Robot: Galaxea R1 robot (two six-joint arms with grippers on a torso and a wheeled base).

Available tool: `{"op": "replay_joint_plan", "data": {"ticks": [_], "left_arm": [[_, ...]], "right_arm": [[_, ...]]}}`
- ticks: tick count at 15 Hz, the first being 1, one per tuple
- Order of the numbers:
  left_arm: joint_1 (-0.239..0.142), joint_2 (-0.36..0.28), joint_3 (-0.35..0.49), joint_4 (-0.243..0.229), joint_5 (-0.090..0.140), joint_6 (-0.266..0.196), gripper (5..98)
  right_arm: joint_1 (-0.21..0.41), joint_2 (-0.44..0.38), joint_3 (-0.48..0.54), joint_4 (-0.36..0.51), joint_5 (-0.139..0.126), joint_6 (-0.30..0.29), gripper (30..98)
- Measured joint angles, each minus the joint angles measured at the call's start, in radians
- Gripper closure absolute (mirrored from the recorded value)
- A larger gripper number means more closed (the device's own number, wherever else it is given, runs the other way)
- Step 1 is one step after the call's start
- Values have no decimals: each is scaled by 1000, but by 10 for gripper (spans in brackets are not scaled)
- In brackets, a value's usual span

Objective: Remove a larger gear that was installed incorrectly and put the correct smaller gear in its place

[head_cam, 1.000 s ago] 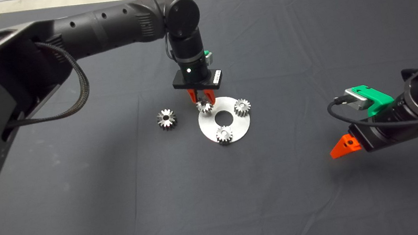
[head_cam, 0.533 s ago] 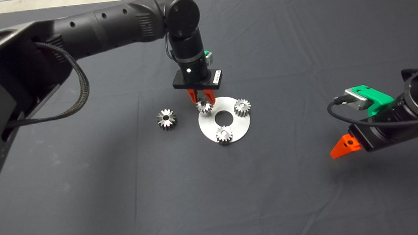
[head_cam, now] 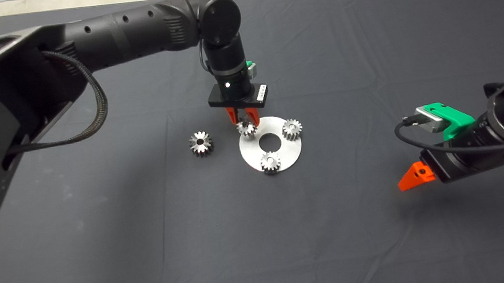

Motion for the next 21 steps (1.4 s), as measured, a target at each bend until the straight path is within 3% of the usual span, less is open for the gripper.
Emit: {"op": "replay_joint_plan", "data": {"ticks": [4,8,18,20,21], "left_arm": [[0,0,-17,-20,-4,1,767],[3,0,-49,-81,-12,68,766],[13,-1,-50,-88,-7,72,765],[34,0,-51,-89,-9,73,764],[44,0,-51,-101,6,72,762]], "right_arm": [[0,8,0,0,4,7,307],[0,8,0,0,4,7,307],[0,8,0,0,5,7,307],[0,8,0,0,6,7,307],[0,7,0,0,5,7,307]]}}
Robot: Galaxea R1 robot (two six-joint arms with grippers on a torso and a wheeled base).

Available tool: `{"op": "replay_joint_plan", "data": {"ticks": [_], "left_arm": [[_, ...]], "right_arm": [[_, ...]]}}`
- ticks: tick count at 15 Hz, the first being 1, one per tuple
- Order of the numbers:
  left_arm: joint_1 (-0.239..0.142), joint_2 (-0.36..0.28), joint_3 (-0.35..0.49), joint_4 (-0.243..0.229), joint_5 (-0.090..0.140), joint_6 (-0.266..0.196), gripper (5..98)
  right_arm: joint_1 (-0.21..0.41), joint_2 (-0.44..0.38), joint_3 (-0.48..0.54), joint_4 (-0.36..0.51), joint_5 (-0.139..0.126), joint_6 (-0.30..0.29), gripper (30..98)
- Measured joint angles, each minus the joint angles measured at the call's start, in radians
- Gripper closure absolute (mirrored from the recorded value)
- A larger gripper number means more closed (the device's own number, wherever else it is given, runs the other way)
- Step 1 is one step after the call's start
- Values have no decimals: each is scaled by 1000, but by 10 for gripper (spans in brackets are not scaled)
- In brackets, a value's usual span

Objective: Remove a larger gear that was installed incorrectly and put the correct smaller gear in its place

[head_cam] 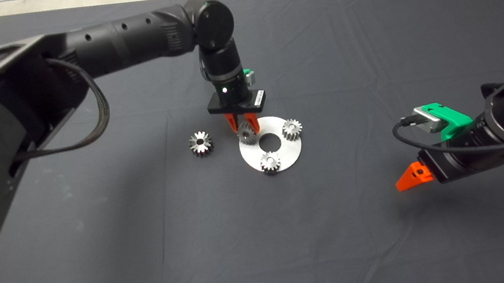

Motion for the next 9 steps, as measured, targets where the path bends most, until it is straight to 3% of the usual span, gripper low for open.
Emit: {"op": "replay_joint_plan", "data": {"ticks": [9], "left_arm": [[0,1,-29,-15,-2,-18,759]], "right_arm": [[0,-8,0,0,1,-4,307]]}}
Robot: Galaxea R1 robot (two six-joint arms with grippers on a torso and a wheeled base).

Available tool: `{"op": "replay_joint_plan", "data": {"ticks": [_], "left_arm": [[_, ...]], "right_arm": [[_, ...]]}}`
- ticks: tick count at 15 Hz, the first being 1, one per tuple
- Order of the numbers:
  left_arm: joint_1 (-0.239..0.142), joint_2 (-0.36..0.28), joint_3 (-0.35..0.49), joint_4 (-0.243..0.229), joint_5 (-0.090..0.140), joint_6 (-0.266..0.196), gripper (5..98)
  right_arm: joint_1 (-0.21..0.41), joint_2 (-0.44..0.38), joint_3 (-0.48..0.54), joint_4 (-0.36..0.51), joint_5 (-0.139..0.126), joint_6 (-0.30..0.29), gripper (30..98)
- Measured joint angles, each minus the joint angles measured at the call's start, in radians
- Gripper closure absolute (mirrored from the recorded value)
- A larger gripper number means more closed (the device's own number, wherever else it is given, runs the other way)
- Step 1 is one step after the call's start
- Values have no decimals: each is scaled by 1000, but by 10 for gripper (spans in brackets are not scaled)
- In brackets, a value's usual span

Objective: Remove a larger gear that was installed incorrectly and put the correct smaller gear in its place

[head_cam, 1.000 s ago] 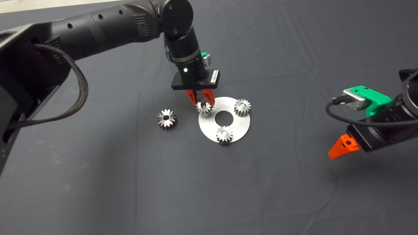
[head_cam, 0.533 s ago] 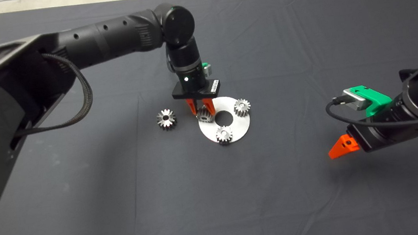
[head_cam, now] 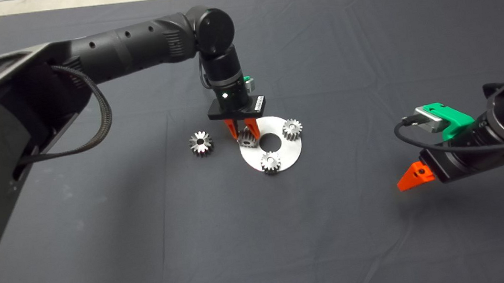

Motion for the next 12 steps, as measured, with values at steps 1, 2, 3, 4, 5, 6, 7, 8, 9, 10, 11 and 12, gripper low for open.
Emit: {"op": "replay_joint_plan", "data": {"ticks": [1,2,3,4,5,6,7,8,9,10,11,12], "left_arm": [[0,2,-12,-4,-1,0,759],[-1,2,-15,-6,0,0,759],[-1,2,-15,-6,-1,0,760],[-1,2,-15,-6,-3,0,760],[-2,2,-15,-6,-4,1,760],[-7,3,-15,-3,-4,1,760],[-16,2,-17,4,-6,1,760],[-35,2,-19,19,-7,1,760],[-60,2,-22,29,-10,0,760],[-84,-3,-23,40,-18,0,760],[-98,-9,-23,46,-23,0,762],[-97,-9,-24,48,-23,-2,763]], "right_arm": [[0,0,0,0,0,0,307],[0,0,0,0,0,0,307],[0,0,-1,0,0,0,307],[0,0,-6,0,0,-1,307],[0,0,-15,0,0,-1,307],[0,0,-26,0,0,-1,307],[0,0,-38,0,0,-1,307],[0,0,-48,0,0,-5,307],[0,0,-62,0,0,-8,307],[0,0,-74,0,0,-8,307],[0,0,-77,0,-1,-8,307],[0,0,-77,0,-1,-10,307]]}}
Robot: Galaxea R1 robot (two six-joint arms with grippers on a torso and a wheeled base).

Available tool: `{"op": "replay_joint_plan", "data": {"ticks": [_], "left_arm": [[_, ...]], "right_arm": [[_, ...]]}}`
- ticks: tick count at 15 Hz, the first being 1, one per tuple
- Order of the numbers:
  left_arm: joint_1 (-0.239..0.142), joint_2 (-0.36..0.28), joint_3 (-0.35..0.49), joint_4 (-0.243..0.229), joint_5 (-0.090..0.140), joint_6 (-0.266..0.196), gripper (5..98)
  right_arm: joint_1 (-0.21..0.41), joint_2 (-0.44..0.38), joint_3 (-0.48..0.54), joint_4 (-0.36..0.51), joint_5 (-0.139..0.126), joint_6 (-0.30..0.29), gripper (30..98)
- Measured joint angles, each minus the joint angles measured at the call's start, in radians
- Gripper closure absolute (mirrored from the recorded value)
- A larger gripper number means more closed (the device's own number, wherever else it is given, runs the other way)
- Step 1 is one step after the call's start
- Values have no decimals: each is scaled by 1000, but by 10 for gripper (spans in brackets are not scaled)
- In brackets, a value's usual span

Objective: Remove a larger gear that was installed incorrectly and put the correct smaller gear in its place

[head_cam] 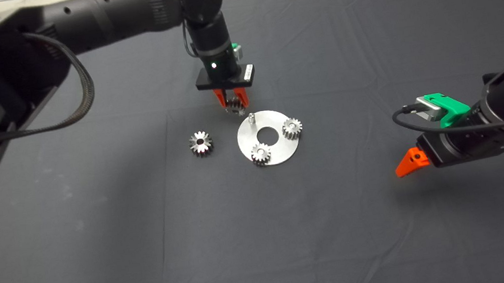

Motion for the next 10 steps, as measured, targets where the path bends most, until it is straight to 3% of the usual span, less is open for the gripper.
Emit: {"op": "replay_joint_plan", "data": {"ticks": [3,10], "left_arm": [[20,3,4,-3,1,-1,780],[21,3,8,-2,6,0,820]], "right_arm": [[0,0,0,0,0,-2,307],[-1,0,0,0,0,-2,307]]}}
